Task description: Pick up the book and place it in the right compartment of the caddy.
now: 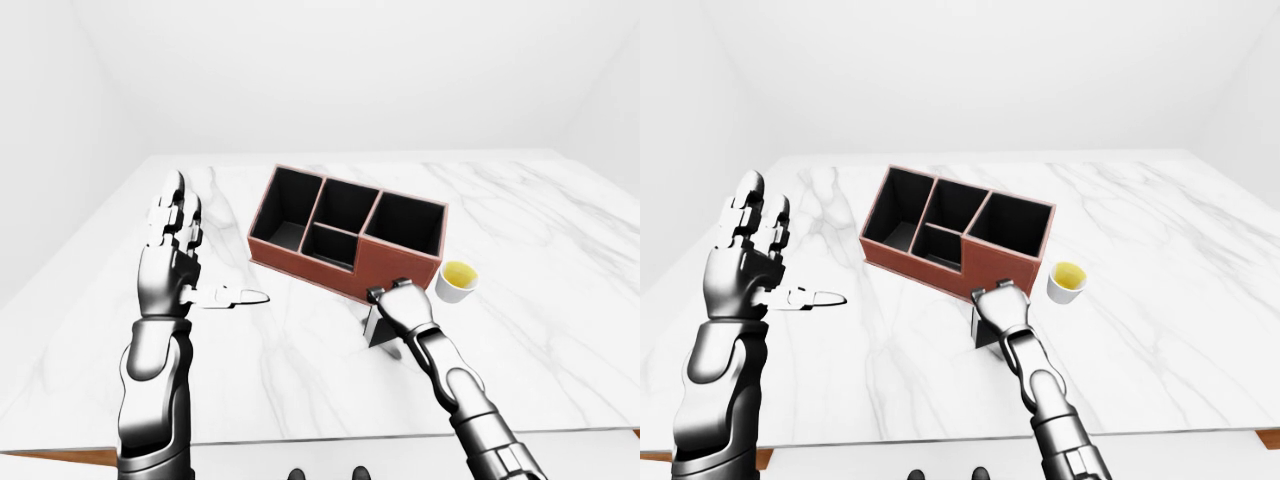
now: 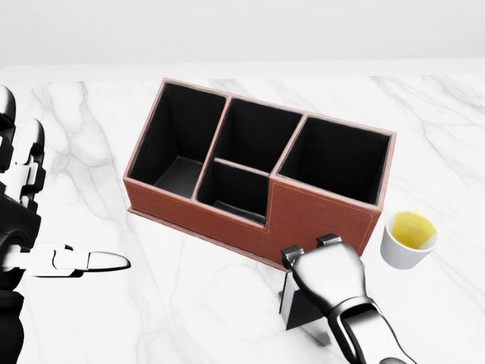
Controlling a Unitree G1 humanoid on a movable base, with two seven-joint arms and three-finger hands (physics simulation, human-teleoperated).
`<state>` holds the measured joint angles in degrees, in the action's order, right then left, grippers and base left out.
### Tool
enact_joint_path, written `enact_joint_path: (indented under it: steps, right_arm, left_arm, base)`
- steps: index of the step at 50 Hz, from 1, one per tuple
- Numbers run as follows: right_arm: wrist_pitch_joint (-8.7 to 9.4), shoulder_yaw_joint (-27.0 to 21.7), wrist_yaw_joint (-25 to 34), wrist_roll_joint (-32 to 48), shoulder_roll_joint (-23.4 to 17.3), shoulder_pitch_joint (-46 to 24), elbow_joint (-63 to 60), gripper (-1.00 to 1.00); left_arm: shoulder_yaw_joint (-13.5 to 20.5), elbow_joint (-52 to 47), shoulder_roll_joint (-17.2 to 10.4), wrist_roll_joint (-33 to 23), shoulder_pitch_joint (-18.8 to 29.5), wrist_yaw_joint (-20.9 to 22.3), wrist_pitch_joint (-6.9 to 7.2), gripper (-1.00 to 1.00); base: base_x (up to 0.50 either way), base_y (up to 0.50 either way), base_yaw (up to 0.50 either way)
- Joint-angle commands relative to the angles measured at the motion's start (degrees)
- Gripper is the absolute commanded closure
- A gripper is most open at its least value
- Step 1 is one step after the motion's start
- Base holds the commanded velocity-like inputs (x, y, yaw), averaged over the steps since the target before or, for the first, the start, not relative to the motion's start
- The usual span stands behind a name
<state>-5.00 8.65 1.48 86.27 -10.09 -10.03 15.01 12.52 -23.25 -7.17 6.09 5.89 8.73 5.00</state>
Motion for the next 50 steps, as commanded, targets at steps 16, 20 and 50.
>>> enact_joint_path:
  steps: [16,20,50]
  right_arm:
    - [0.0,1.4,-3.5,2.6,-0.1,-0.4,7.3,-0.15]
    - [0.0,1.6,-4.3,3.0,-0.2,-0.7,8.9,-0.13]
    - [0.0,1.8,-5.8,1.5,-0.1,-1.3,11.6,1.0]
  left_arm:
    - [-0.1,0.8,0.3,0.0,-0.5,0.1,0.0,-1.0]
    - [0.0,0.6,0.3,0.0,-0.8,0.1,0.0,-1.0]
    - [-0.1,1.0,0.5,-0.1,-1.2,0.3,0.0,-1.0]
  base:
    - [0.0,0.0,0.0]
    - [0.0,0.0,0.0]
    - [0.0,0.0,0.0]
